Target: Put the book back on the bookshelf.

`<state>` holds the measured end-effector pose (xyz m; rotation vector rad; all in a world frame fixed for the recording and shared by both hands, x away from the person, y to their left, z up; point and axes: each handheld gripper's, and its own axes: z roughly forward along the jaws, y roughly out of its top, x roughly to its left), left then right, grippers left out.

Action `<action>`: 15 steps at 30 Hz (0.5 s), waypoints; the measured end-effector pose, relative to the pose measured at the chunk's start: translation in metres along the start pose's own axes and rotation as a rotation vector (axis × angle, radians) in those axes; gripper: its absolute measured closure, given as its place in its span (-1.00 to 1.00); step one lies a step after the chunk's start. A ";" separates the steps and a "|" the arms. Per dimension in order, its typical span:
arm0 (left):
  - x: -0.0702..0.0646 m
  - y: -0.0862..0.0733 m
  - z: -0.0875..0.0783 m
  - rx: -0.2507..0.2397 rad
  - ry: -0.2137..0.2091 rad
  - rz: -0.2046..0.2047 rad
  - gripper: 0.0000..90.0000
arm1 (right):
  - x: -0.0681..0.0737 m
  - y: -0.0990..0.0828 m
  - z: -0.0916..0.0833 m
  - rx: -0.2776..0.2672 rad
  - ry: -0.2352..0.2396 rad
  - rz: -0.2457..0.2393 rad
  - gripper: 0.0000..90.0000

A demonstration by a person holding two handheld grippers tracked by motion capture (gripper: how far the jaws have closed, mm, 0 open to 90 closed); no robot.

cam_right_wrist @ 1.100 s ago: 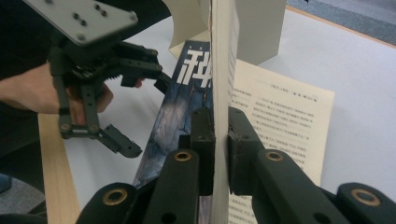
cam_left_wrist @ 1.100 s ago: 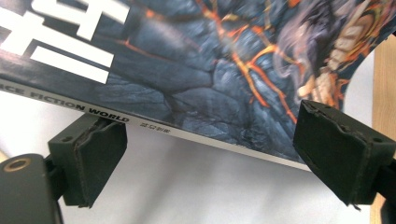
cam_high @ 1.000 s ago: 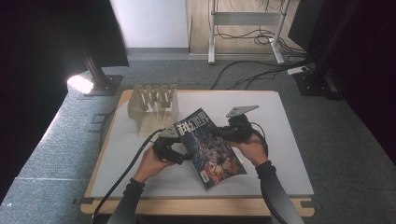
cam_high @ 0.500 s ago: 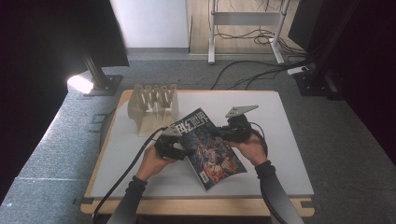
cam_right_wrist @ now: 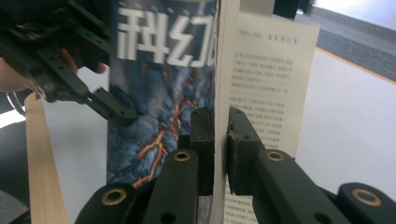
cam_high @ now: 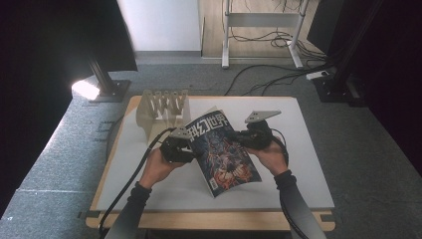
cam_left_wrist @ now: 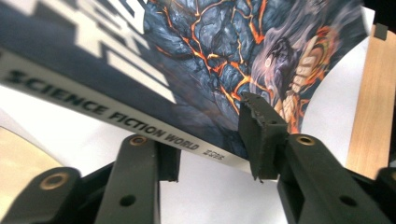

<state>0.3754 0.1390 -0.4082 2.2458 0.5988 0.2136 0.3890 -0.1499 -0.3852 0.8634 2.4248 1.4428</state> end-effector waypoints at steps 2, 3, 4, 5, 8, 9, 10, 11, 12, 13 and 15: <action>-0.003 0.004 -0.005 -0.013 0.008 0.013 0.44 | -0.002 0.000 -0.003 -0.012 -0.007 0.002 0.81; -0.005 0.006 -0.008 -0.017 0.016 0.024 0.47 | -0.002 0.000 -0.004 -0.015 -0.010 0.003 0.81; -0.007 0.008 -0.010 -0.019 0.024 0.036 0.50 | -0.003 0.000 -0.005 -0.019 -0.015 0.005 0.81; -0.008 0.009 -0.012 -0.022 0.032 0.048 0.52 | -0.004 0.001 -0.006 -0.025 -0.018 0.005 0.81; -0.015 0.015 -0.019 -0.040 0.070 0.086 0.60 | -0.004 0.001 -0.009 -0.036 -0.030 0.003 0.80; -0.016 0.016 -0.020 -0.045 0.077 0.094 0.63 | -0.005 0.001 -0.010 -0.041 -0.032 0.003 0.80; -0.018 0.017 -0.022 -0.052 0.094 0.108 0.68 | -0.005 0.002 -0.012 -0.048 -0.042 0.001 0.80; -0.019 0.018 -0.024 -0.053 0.116 0.124 0.68 | -0.005 0.002 -0.012 -0.048 -0.042 0.001 0.80; -0.020 0.019 -0.026 -0.057 0.135 0.137 0.72 | -0.005 0.002 -0.013 -0.055 -0.044 0.001 0.80; -0.021 0.019 -0.027 -0.063 0.143 0.141 0.77 | -0.005 0.002 -0.014 -0.062 -0.042 0.000 0.79; -0.021 0.019 -0.029 -0.073 0.143 0.140 0.82 | -0.004 0.002 -0.015 -0.074 -0.051 -0.006 0.79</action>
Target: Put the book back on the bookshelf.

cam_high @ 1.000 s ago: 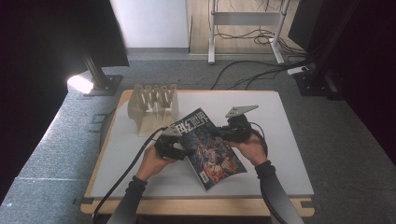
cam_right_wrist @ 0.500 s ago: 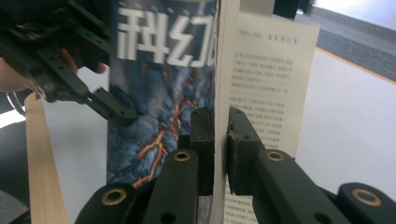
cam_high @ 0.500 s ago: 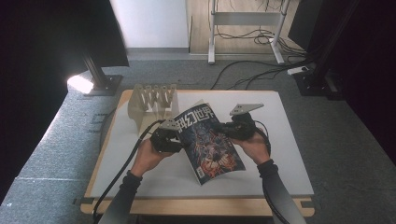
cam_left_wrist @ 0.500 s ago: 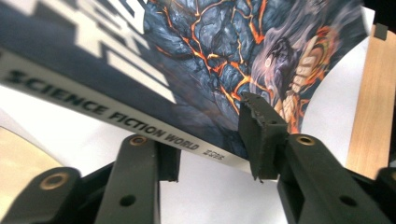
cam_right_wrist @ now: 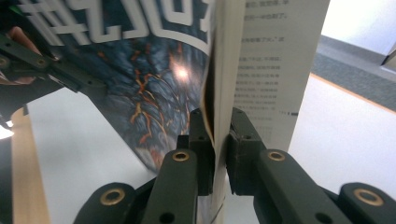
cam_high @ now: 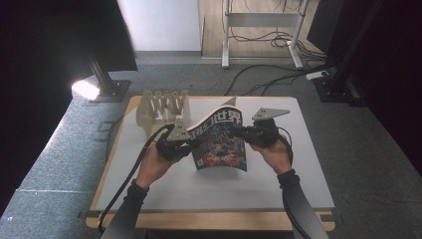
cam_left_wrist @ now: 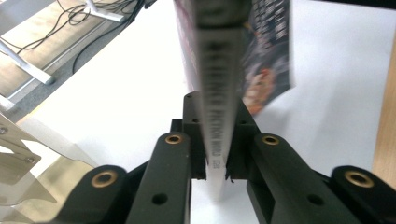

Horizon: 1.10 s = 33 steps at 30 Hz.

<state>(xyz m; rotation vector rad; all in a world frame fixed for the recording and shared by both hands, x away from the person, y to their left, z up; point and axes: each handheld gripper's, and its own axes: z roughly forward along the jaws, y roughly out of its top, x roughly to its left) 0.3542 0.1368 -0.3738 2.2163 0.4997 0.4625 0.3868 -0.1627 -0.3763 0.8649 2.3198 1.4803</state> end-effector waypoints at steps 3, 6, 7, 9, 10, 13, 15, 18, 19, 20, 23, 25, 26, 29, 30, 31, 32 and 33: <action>-0.002 -0.003 0.003 0.008 -0.005 0.013 0.81 | -0.002 -0.006 0.005 0.010 -0.019 -0.004 0.79; -0.003 -0.002 0.005 0.004 -0.017 0.031 0.80 | -0.005 -0.009 0.004 0.003 -0.016 0.007 0.78; -0.003 -0.002 0.006 0.003 -0.012 0.031 0.78 | -0.006 -0.010 0.003 0.003 -0.017 0.007 0.78; -0.002 0.000 0.009 -0.006 -0.016 0.019 0.73 | -0.007 -0.013 0.001 0.011 -0.020 0.006 0.78; -0.001 0.000 0.011 -0.015 -0.020 0.014 0.64 | -0.008 -0.015 -0.001 0.013 -0.021 0.006 0.78; 0.001 0.002 0.020 -0.022 -0.025 -0.008 0.57 | -0.010 -0.019 -0.002 0.012 -0.025 0.015 0.78; 0.004 0.003 0.024 -0.016 -0.042 -0.014 0.61 | -0.012 -0.021 -0.003 0.003 -0.015 0.022 0.77; 0.006 0.002 0.027 -0.009 -0.036 -0.024 0.79 | -0.012 -0.023 -0.005 0.003 -0.016 0.024 0.72; 0.006 0.002 0.027 -0.008 -0.037 -0.034 0.79 | -0.012 -0.023 -0.005 0.003 -0.016 0.024 0.72; 0.008 0.002 0.026 -0.006 -0.043 -0.042 0.81 | -0.012 -0.023 -0.005 0.002 -0.016 0.025 0.70; 0.009 0.001 0.026 -0.011 -0.048 -0.044 0.83 | -0.013 -0.024 -0.007 -0.003 -0.035 0.032 0.59; 0.010 0.001 0.026 -0.014 -0.057 -0.047 0.83 | -0.014 -0.025 -0.009 -0.006 -0.058 0.026 0.51; 0.010 0.001 0.025 -0.013 -0.061 -0.045 0.83 | -0.015 -0.026 -0.011 -0.008 -0.075 0.027 0.48; 0.011 0.001 0.023 -0.012 -0.073 -0.047 0.84 | -0.018 -0.031 -0.015 -0.006 -0.103 0.028 0.36; 0.011 0.001 0.023 -0.012 -0.076 -0.050 0.84 | -0.019 -0.033 -0.017 -0.005 -0.111 0.028 0.31; 0.012 0.001 0.021 -0.013 -0.079 -0.056 0.84 | -0.020 -0.036 -0.018 -0.005 -0.115 0.033 0.28; 0.012 0.001 0.020 -0.013 -0.078 -0.057 0.84 | -0.021 -0.039 -0.019 -0.008 -0.118 0.042 0.22; 0.012 0.001 0.019 -0.015 -0.080 -0.064 0.84 | -0.022 -0.041 -0.019 -0.006 -0.116 0.044 0.18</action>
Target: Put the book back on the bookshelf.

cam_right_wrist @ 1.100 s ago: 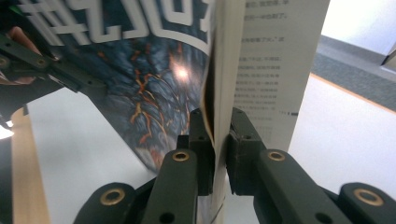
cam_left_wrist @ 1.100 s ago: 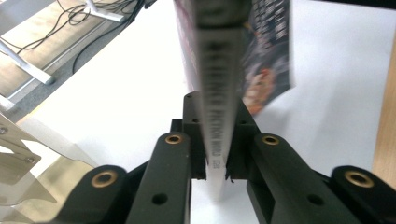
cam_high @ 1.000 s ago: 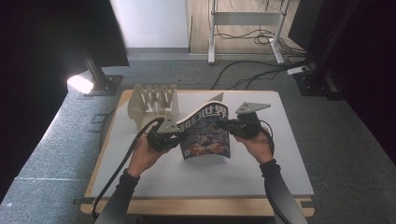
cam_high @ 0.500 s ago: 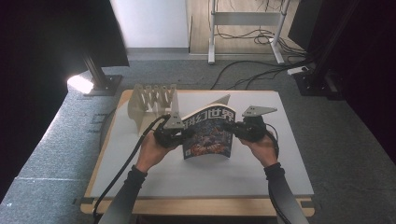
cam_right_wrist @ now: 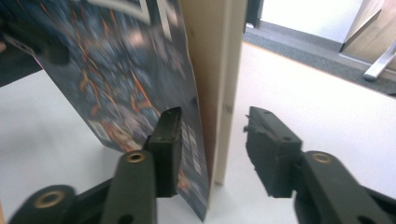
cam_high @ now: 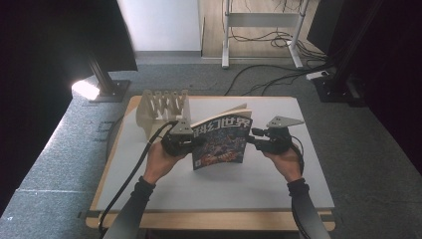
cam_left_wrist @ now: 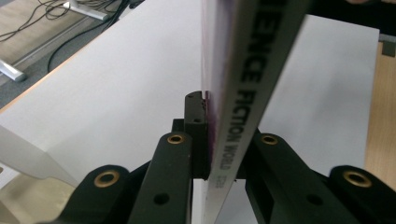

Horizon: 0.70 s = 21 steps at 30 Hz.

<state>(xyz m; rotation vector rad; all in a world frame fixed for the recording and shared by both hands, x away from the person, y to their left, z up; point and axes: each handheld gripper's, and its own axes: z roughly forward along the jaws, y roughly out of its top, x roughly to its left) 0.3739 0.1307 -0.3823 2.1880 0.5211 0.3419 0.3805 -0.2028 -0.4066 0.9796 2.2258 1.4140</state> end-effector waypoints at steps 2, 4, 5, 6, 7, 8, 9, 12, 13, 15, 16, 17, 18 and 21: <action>0.002 0.000 -0.004 -0.001 -0.007 -0.008 0.84 | -0.002 -0.006 0.001 0.007 -0.005 0.007 0.10; 0.003 -0.001 -0.007 0.003 -0.007 -0.019 0.84 | -0.003 -0.013 0.002 0.024 -0.007 0.005 0.01; 0.004 -0.001 -0.009 0.002 -0.001 -0.023 0.84 | -0.004 -0.016 0.003 0.029 -0.011 0.001 -0.05; 0.004 -0.002 -0.012 0.004 0.000 -0.028 0.84 | -0.004 -0.019 0.005 0.035 -0.010 0.001 -0.11; 0.005 -0.002 -0.013 0.003 0.002 -0.031 0.84 | -0.005 -0.024 0.007 0.044 -0.006 0.001 -0.18; 0.006 -0.003 -0.015 0.002 0.002 -0.038 0.84 | -0.005 -0.026 0.008 0.052 -0.010 -0.003 -0.21; 0.007 -0.004 -0.017 0.002 0.002 -0.041 0.84 | -0.005 -0.029 0.010 0.061 -0.016 -0.007 -0.26; 0.011 -0.007 -0.024 0.006 0.000 -0.057 0.84 | -0.006 -0.039 0.014 0.078 -0.036 -0.001 -0.40; 0.012 -0.008 -0.026 0.005 0.002 -0.063 0.84 | -0.006 -0.042 0.016 0.084 -0.043 0.001 -0.45; 0.013 -0.010 -0.030 0.004 0.007 -0.072 0.84 | -0.007 -0.047 0.017 0.091 -0.059 0.010 -0.54; 0.014 -0.010 -0.033 0.007 0.009 -0.077 0.84 | -0.007 -0.050 0.018 0.094 -0.066 0.014 -0.59; 0.015 -0.011 -0.035 0.008 0.014 -0.082 0.84 | -0.008 -0.052 0.019 0.095 -0.068 0.019 -0.62; 0.016 -0.012 -0.038 0.009 0.018 -0.087 0.84 | -0.008 -0.055 0.019 0.097 -0.071 0.022 -0.65; 0.018 -0.014 -0.048 0.006 0.035 -0.096 0.84 | -0.009 -0.063 0.021 0.103 -0.084 0.038 -0.70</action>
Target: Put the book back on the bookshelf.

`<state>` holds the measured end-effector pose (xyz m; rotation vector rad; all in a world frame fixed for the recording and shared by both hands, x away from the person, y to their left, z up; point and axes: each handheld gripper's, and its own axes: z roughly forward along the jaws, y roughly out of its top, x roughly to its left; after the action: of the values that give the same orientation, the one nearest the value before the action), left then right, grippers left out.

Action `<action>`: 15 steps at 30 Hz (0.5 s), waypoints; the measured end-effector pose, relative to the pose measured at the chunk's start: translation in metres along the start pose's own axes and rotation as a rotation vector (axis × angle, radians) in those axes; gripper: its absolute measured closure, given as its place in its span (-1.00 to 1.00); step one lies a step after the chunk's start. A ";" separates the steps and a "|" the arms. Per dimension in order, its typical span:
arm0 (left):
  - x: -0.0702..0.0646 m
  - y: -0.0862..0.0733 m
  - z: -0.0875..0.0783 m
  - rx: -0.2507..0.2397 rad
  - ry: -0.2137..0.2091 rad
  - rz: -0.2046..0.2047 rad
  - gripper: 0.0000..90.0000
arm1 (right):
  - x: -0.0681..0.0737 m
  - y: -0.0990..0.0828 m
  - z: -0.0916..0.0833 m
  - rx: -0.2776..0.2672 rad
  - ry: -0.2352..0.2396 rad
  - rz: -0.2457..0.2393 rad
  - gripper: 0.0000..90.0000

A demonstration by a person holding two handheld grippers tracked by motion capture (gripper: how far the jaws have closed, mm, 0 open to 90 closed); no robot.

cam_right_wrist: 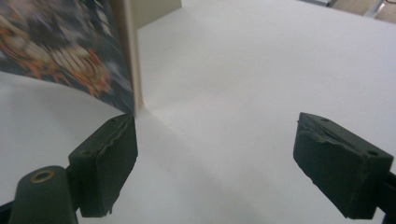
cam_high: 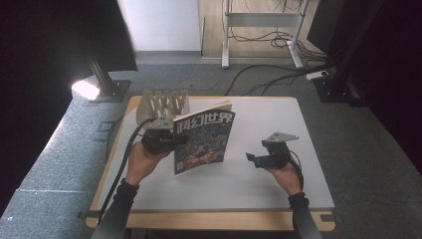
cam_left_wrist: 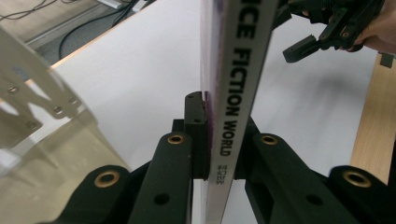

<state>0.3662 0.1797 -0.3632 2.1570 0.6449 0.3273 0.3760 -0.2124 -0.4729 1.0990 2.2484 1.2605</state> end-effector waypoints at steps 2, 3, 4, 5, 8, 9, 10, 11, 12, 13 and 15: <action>0.001 -0.001 -0.005 -0.004 0.009 -0.006 0.84 | 0.000 -0.005 0.002 0.012 -0.010 0.004 -0.72; 0.002 -0.002 -0.008 -0.001 0.012 -0.007 0.84 | 0.000 -0.008 0.003 0.015 -0.012 0.002 -0.72; 0.003 -0.003 -0.011 -0.001 0.017 -0.012 0.84 | 0.000 -0.010 0.005 0.019 -0.012 0.003 -0.74; 0.004 -0.004 -0.014 -0.003 0.021 -0.017 0.84 | 0.001 -0.013 0.006 0.027 -0.010 0.005 -0.76; 0.008 -0.007 -0.021 -0.002 0.034 -0.030 0.84 | 0.001 -0.019 0.010 0.045 -0.016 0.000 -0.86; 0.009 -0.008 -0.024 -0.002 0.039 -0.034 0.84 | 0.002 -0.021 0.011 0.052 -0.016 0.001 -0.89; 0.010 -0.010 -0.027 -0.003 0.042 -0.039 0.84 | 0.003 -0.023 0.012 0.058 -0.020 0.001 -0.92; 0.012 -0.011 -0.030 -0.005 0.048 -0.044 0.84 | 0.003 -0.025 0.014 0.064 -0.021 0.001 -0.94; 0.012 -0.012 -0.032 -0.008 0.050 -0.050 0.84 | 0.004 -0.028 0.015 0.073 -0.021 0.003 -0.96; 0.014 -0.014 -0.036 -0.013 0.056 -0.060 0.84 | 0.005 -0.029 0.017 0.076 -0.022 0.004 -0.98; 0.016 -0.016 -0.041 -0.021 0.063 -0.070 0.84 | 0.006 -0.033 0.019 0.084 -0.024 0.005 -1.00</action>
<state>0.3561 0.2237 -0.3502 2.1062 0.7477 0.3645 0.3684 -0.2071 -0.5109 1.1438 2.3015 1.1580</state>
